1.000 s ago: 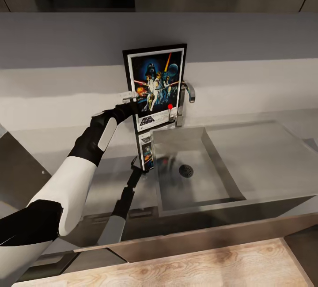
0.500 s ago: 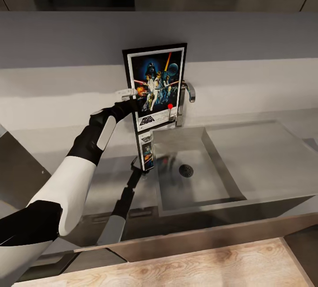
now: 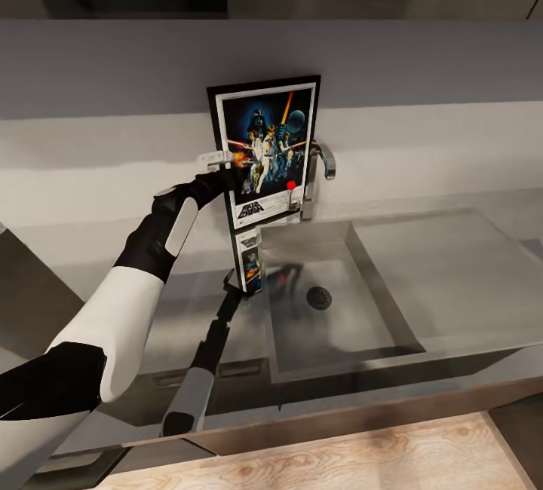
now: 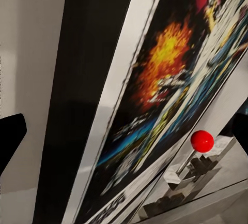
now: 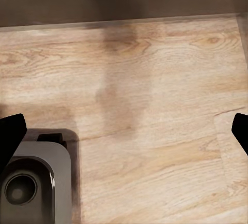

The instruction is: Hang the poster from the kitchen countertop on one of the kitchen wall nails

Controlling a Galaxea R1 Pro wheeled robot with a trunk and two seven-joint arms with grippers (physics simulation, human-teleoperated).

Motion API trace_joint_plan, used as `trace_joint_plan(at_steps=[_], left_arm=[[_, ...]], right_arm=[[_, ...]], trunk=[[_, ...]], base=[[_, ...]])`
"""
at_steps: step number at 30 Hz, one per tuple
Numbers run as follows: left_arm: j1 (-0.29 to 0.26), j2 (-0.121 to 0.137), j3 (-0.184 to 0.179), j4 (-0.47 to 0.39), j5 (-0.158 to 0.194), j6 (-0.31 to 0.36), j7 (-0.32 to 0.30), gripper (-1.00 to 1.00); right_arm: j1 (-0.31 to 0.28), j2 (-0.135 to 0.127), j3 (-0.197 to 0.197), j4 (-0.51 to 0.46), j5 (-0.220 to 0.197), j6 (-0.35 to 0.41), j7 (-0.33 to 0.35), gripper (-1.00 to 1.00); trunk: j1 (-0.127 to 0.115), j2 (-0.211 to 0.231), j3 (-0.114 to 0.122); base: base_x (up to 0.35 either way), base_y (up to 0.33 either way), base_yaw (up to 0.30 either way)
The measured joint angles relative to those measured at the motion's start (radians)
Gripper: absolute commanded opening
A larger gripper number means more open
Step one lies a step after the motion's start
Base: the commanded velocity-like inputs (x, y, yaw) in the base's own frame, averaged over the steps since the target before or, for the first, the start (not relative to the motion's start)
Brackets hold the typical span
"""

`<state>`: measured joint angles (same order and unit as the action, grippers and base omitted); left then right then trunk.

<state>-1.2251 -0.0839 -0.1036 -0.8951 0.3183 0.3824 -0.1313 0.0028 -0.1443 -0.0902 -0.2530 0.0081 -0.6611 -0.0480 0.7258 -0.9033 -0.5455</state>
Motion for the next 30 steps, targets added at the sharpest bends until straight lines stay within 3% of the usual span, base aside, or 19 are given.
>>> trace_joint_plan(at_steps=[30], left_arm=[[0.000, 0.001, 0.003, 0.003, 0.001, 0.003, -0.002, 1.00]], right_arm=[[0.000, 0.000, 0.000, 0.000, 0.000, 0.000, 0.000, 1.00]], trunk=[[0.000, 0.000, 0.000]], base=[[0.001, 0.000, 0.000]])
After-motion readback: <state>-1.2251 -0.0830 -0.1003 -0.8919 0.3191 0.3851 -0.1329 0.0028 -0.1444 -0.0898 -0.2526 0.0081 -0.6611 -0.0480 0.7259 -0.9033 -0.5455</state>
